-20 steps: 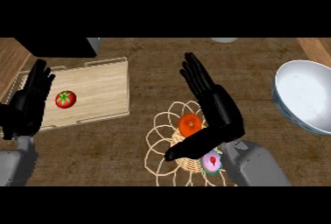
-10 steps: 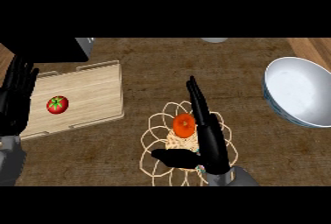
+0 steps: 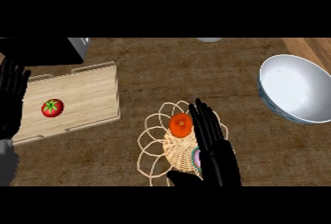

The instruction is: Pick the cupcake from the placemat and place it in the bowl

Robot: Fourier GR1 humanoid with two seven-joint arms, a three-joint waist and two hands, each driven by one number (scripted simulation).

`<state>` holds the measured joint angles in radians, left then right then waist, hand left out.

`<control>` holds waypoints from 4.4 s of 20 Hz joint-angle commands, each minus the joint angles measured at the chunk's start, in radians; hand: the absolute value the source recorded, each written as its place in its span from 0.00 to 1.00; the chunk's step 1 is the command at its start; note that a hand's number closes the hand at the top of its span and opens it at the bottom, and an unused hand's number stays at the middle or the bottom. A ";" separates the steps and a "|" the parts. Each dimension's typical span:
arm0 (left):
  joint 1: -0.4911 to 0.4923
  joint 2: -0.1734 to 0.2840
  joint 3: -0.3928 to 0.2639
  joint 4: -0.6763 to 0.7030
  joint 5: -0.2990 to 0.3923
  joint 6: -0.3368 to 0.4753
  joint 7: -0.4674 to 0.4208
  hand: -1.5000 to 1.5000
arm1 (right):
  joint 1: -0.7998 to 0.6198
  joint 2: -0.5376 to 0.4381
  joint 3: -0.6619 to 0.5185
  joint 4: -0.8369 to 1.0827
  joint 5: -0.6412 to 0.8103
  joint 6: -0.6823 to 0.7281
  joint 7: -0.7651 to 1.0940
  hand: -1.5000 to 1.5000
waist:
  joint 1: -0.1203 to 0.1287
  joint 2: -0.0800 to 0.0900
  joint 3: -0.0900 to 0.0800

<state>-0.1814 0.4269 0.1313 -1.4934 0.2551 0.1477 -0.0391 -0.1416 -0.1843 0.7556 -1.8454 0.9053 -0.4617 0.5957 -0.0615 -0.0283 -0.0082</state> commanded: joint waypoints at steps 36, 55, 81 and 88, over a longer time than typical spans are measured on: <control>-0.038 -0.034 0.026 -0.024 -0.011 -0.057 0.025 0.50 | 0.233 0.047 -0.069 -0.320 0.034 0.913 0.482 0.00 | 0.058 0.027 0.008; -0.061 -0.073 0.078 0.031 -0.071 -0.124 -0.005 0.50 | 0.214 0.099 -0.157 -0.100 0.075 0.832 0.265 0.00 | 0.061 0.028 0.008; -0.062 -0.133 0.106 0.085 -0.119 -0.147 -0.069 0.50 | 0.198 0.123 -0.185 0.231 0.220 0.560 0.047 1.00 | 0.059 0.028 0.008; -0.027 -0.120 0.113 -0.029 -0.110 -0.128 0.033 0.50 | 0.243 -0.244 -0.513 0.105 0.017 0.644 -0.215 1.00 | 0.035 0.025 0.010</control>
<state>-0.2401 0.3129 0.2394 -1.5076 0.1468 0.0136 -0.0002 0.0536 -0.2068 0.4236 -1.6895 1.0396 0.1486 0.5368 -0.0071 -0.0025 0.0003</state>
